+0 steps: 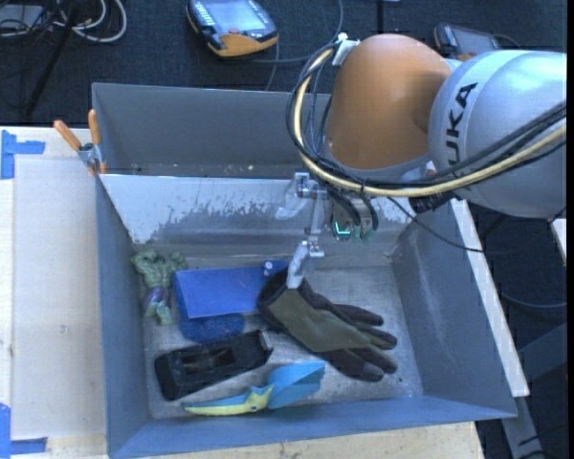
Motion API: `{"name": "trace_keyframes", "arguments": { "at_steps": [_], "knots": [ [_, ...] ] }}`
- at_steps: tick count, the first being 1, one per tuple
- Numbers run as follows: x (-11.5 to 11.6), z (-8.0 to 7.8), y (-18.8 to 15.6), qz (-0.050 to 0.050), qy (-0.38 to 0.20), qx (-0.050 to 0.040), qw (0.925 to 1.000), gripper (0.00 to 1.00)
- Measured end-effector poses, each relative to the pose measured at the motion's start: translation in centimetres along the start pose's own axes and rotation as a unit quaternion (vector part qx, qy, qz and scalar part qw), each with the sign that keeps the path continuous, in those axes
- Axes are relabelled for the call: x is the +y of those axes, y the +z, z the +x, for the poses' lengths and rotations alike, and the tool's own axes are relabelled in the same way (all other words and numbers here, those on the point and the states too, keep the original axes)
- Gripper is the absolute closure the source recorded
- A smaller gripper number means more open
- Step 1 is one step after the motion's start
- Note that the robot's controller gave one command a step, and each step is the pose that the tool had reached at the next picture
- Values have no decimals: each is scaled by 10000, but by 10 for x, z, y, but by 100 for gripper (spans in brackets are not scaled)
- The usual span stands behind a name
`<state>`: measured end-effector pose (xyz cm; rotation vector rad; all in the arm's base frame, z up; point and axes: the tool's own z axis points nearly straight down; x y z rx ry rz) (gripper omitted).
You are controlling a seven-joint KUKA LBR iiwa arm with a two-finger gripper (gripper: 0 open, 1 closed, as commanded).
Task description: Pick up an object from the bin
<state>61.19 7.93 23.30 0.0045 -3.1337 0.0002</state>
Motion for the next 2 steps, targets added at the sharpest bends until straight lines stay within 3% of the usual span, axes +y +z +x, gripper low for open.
{"name": "trace_keyframes", "arguments": {
  "at_steps": [2],
  "knots": [
    [-2, -2, -3, -5, 6, -53, 10000, 0]
  ]
}}
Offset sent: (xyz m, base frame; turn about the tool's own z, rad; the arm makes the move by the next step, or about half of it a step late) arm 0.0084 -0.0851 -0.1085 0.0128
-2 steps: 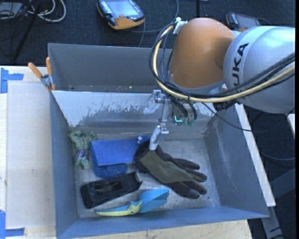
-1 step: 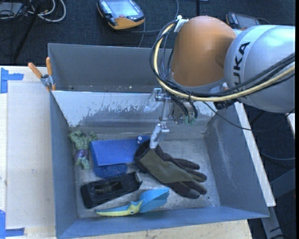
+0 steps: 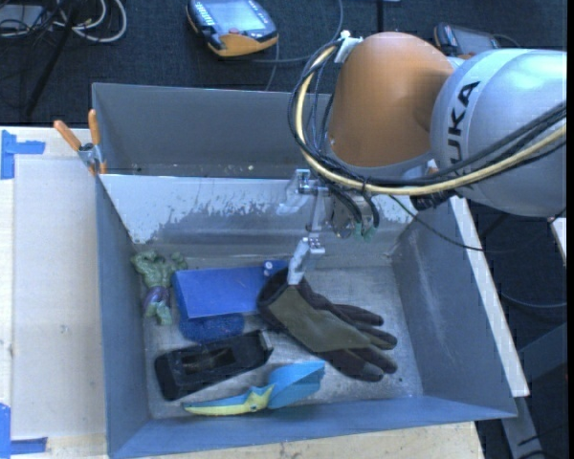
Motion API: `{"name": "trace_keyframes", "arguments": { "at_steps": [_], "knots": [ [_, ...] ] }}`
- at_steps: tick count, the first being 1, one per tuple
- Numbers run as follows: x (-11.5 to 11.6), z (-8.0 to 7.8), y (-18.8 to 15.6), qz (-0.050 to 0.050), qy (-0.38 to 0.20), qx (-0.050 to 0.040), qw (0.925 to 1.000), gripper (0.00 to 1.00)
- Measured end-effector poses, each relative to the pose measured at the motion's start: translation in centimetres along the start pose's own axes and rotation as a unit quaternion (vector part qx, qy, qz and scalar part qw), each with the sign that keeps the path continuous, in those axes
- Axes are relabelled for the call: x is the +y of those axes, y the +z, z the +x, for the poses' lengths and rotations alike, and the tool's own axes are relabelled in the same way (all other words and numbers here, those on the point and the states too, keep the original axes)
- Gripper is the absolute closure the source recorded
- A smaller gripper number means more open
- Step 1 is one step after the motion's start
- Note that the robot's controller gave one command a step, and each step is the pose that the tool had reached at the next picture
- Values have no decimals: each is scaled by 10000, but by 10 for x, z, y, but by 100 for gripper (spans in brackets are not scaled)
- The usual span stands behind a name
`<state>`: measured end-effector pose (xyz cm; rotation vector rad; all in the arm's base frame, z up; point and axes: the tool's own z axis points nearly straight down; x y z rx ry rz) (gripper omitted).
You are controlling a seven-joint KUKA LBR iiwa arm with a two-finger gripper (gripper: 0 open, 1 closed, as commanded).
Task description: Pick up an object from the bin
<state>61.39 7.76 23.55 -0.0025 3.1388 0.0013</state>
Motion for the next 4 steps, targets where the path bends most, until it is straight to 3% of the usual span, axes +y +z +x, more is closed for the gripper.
{"name": "trace_keyframes", "arguments": {
  "at_steps": [1, 2, 3, 4],
  "knots": [
    [-16, 5, 35, 17, 168, 77, 9998, 0],
    [-8, 9, 26, -2, 462, -28, 9989, 0],
    [-35, 43, 144, -29, -1121, -168, 9935, 100],
    [-35, 43, 144, -30, -1118, -168, 9936, 100]
  ]
}}
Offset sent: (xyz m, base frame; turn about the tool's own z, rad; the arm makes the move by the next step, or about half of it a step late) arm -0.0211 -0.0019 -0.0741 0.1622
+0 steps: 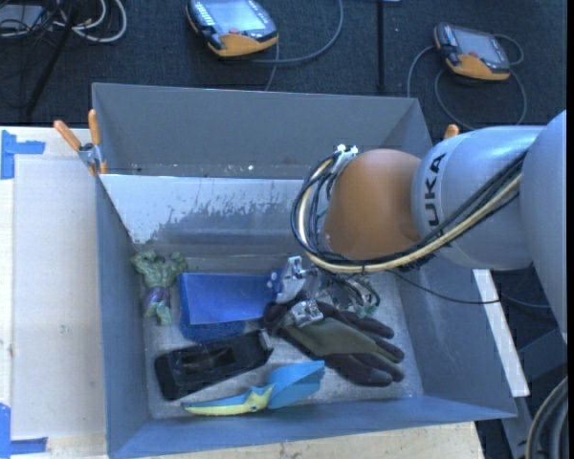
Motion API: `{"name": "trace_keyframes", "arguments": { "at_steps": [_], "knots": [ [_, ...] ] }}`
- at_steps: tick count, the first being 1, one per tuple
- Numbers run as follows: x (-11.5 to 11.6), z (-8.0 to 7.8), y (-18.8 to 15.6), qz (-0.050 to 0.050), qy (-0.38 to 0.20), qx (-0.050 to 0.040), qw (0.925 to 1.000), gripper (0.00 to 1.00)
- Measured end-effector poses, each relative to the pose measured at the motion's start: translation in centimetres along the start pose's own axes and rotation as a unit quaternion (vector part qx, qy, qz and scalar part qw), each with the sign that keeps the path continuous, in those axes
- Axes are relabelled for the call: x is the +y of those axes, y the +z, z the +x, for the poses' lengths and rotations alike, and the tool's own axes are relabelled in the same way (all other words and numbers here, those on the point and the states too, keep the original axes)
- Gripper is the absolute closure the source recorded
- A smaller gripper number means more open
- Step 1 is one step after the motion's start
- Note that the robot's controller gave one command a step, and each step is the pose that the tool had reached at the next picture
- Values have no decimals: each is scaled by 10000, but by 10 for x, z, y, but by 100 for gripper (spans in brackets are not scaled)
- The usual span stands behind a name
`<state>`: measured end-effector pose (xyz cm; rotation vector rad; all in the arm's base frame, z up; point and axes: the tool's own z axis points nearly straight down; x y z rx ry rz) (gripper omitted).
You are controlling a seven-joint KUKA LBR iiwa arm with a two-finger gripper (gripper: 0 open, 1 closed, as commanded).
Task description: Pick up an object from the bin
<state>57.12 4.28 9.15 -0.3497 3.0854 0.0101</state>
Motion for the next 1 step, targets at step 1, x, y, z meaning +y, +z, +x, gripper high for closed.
{"name": "trace_keyframes", "arguments": {
  "at_steps": [1],
  "knots": [
    [0, 1, -3, -1, -2, 18, 10000, 100]
  ]
}}
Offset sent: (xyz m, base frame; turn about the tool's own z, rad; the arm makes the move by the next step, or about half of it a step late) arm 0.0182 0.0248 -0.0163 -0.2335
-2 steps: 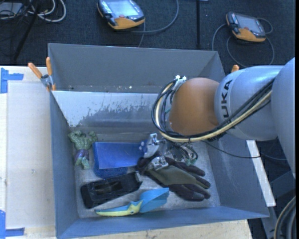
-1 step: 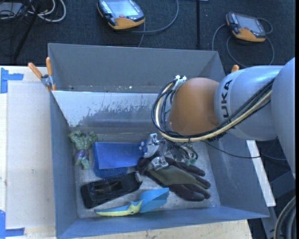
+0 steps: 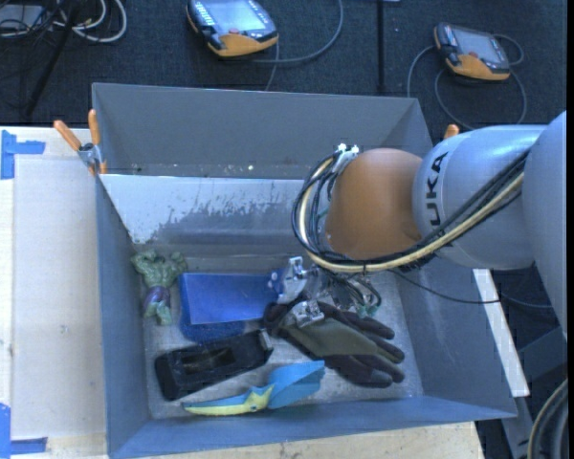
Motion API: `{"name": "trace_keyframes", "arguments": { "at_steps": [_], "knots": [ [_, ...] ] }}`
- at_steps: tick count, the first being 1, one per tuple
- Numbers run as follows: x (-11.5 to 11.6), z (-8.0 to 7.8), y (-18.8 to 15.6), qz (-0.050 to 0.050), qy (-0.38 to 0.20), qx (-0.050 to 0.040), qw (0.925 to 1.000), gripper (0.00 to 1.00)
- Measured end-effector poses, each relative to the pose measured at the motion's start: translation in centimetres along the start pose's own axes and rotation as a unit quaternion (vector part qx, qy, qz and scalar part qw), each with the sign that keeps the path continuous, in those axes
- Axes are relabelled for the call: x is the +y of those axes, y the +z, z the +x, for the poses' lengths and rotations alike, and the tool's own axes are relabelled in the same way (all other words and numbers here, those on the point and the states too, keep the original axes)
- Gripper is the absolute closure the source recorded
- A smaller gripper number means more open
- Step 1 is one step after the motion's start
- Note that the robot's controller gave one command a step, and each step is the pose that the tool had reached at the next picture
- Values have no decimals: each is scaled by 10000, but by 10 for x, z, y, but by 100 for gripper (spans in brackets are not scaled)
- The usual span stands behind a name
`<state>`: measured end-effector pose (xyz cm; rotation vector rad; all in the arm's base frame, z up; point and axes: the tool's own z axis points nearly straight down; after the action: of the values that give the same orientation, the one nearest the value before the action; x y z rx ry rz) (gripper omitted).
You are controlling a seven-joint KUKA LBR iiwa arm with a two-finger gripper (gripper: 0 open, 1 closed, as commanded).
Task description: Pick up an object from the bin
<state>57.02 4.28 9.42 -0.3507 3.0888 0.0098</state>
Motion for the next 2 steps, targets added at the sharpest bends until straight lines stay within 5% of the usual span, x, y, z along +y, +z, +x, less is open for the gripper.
{"name": "trace_keyframes", "arguments": {
  "at_steps": [1, 2],
  "knots": [
    [7, -10, -21, 15, -551, 122, 9984, 100],
    [7, 1, -60, -8, -542, 200, 9983, 100]
  ]
}}
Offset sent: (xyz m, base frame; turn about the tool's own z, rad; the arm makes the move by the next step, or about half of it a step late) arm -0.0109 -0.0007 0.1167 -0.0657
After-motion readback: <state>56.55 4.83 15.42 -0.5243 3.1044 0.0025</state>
